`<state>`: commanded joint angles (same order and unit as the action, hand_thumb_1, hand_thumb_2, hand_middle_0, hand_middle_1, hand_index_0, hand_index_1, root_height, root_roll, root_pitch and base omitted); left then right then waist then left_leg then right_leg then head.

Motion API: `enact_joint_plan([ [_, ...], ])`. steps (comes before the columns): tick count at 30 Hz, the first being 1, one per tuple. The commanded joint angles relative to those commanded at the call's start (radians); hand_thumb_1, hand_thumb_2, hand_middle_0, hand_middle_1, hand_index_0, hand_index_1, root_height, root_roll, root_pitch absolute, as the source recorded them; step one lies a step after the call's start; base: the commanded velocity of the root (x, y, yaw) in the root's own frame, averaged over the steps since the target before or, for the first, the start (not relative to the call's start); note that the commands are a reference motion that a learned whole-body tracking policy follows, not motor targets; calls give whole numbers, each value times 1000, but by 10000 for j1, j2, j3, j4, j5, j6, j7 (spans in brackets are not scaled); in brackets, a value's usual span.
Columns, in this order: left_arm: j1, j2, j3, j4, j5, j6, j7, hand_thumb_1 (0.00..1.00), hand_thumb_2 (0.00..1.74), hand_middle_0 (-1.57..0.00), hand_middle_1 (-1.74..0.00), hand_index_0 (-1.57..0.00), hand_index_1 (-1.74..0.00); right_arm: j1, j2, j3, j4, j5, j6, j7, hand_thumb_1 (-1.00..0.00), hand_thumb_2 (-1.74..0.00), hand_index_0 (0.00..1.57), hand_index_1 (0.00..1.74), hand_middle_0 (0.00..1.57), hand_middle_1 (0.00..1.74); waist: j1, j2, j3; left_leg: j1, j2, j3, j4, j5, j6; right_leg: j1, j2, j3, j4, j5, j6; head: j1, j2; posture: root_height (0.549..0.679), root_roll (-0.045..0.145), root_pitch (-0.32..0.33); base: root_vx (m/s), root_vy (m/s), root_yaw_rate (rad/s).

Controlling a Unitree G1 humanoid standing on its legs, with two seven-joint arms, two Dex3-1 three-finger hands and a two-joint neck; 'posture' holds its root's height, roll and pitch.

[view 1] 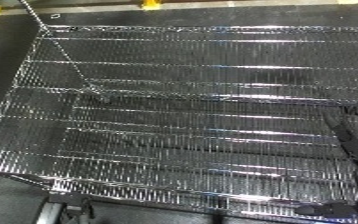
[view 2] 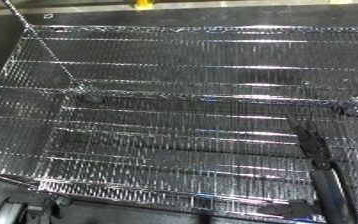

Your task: Pick up the object and place it into the box

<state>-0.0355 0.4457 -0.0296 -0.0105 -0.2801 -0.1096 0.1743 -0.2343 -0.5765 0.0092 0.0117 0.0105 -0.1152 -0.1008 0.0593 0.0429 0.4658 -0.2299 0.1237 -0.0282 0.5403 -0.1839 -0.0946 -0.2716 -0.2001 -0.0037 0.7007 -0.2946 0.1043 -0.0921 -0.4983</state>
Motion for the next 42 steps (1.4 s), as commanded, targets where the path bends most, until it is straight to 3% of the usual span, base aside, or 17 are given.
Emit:
enact_joint_plan([
  [8,116,-49,69,-35,87,47,-15,1000,1740,-1570,-1740,-1570,-1740,81,-13,68,-31,-214,13,34,0,0,0,0,0,0,35,-55,-1,15,7,-14,-58,-26,8,31,-13,-13,-85,-7,29,312,-213,647,57,-71,13,11,12],
  [19,20,-38,12,-31,162,62,-31,1000,1740,-1570,-1740,-1570,-1740,111,-180,77,-105,-366,-6,59,0,0,0,0,0,0,27,-102,-17,51,19,-6,-56,-75,18,13,-28,-15,-68,-36,69,626,-933,646,57,-69,17,3,-4],
  [30,-7,-39,-89,12,109,65,-42,1000,1740,-1570,-1740,-1570,-1740,-80,-452,168,-149,-661,75,75,0,0,0,0,0,0,30,-83,-3,58,25,2,10,-116,19,-42,-25,27,45,-100,70,1089,-1318,645,56,-69,16,-2,-4],
  [38,-152,4,-268,98,95,18,-127,1000,1740,-1570,-1740,-1570,-1740,-510,-648,656,95,-932,150,268,0,0,0,0,0,0,90,-82,62,-28,43,-9,61,-101,16,-90,-17,19,46,-82,71,1634,-1801,644,55,-69,-1,-4,10],
  [42,-238,70,-324,194,60,-31,-140,1000,1740,-1570,-1740,-1570,-1740,-973,-999,1108,447,-1365,243,481,0,0,0,0,0,0,139,-102,105,-48,41,-16,70,-95,21,-119,-11,28,56,-53,74,2220,-2073,644,55,-70,-3,-7,6],
])
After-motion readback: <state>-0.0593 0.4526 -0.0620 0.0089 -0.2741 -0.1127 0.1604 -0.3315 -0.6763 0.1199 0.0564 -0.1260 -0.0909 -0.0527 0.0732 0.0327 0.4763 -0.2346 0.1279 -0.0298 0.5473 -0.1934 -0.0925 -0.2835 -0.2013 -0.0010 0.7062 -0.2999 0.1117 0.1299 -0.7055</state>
